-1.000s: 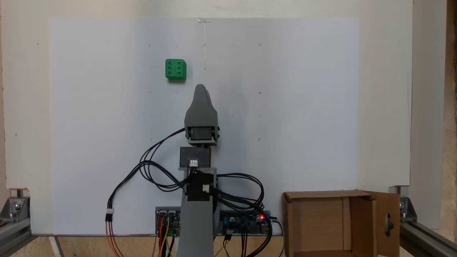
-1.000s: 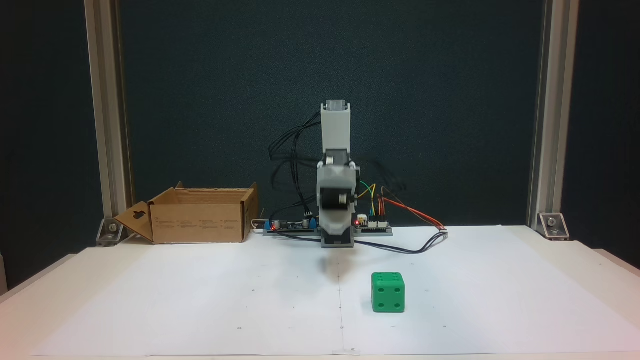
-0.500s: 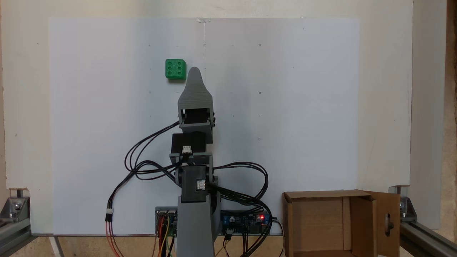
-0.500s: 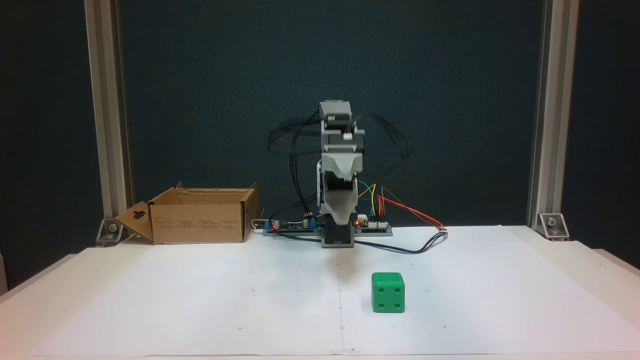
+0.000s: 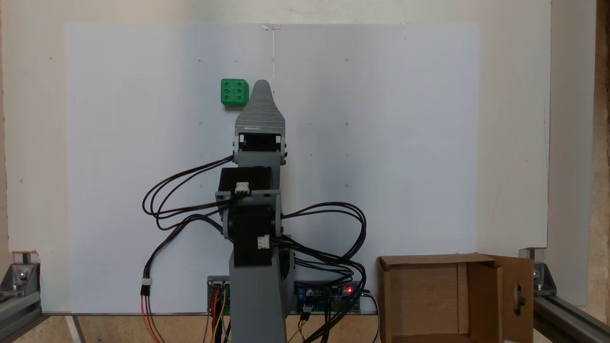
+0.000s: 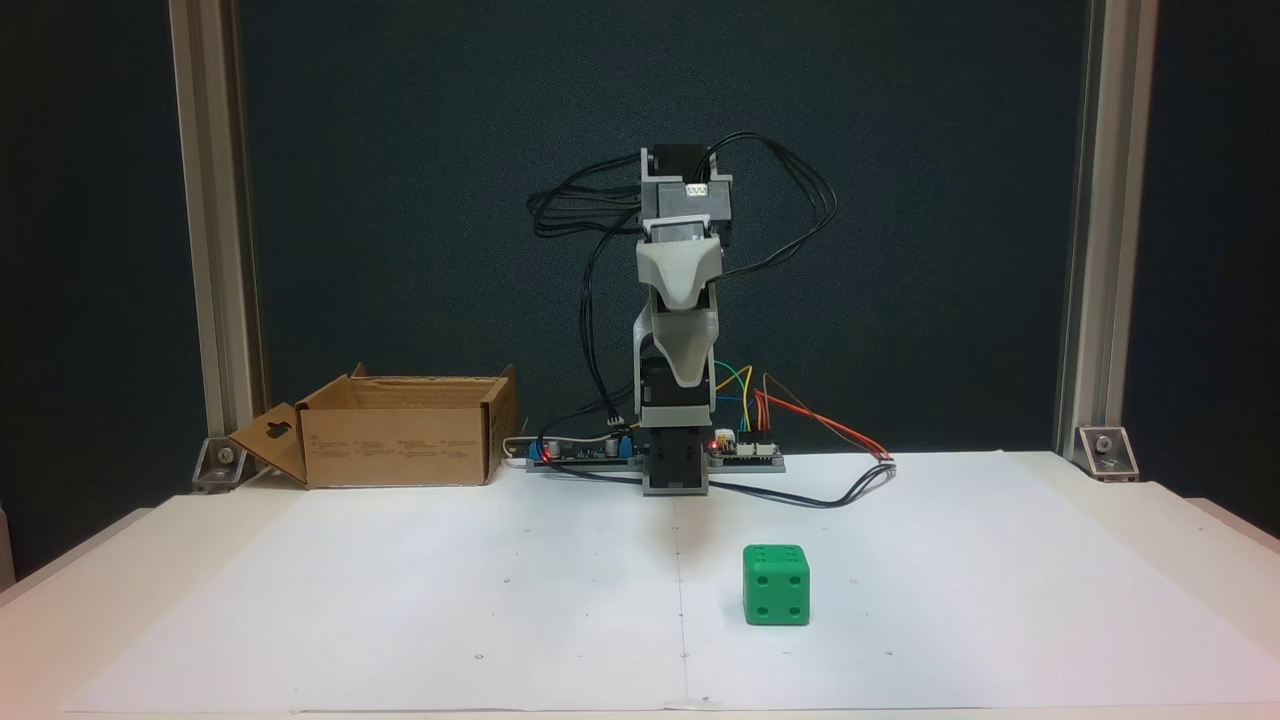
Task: Grasp a green dice and put it in the bin.
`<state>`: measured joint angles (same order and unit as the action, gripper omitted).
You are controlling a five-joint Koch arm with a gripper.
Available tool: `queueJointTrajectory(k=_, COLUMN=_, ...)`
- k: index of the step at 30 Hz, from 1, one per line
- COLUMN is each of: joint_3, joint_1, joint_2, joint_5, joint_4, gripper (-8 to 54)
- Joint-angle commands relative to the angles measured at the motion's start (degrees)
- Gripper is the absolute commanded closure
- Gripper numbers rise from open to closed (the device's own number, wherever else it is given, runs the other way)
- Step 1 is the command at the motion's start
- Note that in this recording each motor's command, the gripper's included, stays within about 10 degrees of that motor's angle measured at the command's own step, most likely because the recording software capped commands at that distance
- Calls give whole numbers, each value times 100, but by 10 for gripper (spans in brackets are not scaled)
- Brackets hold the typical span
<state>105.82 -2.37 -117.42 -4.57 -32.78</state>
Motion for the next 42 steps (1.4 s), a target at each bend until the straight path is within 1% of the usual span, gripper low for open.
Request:
queueJointTrajectory(k=1, joint_3=-817, joint_1=-53, joint_2=413, joint_5=-343, joint_4=-562, gripper=25)
queueJointTrajectory(k=7, joint_3=-1854, joint_1=-53, joint_2=1371, joint_5=-527, joint_4=-1459, gripper=23)
queueJointTrajectory(k=13, joint_3=-2048, joint_1=-255, joint_2=1854, joint_5=-694, joint_4=-1468, gripper=21)
queueJointTrajectory(k=17, joint_3=-2065, joint_1=-396, joint_2=2030, joint_5=-721, joint_4=-1459, gripper=21)
queueJointTrajectory(k=29, joint_3=-2153, joint_1=-1169, joint_2=2136, joint_5=-1318, joint_4=-1292, gripper=21)
queueJointTrajectory(k=36, joint_3=-2224, joint_1=-1160, joint_2=2593, joint_5=-1362, joint_4=-1354, gripper=20)
queueJointTrajectory(k=42, joint_3=-2320, joint_1=-1213, joint_2=3015, joint_5=-1362, joint_4=-1371, gripper=8)
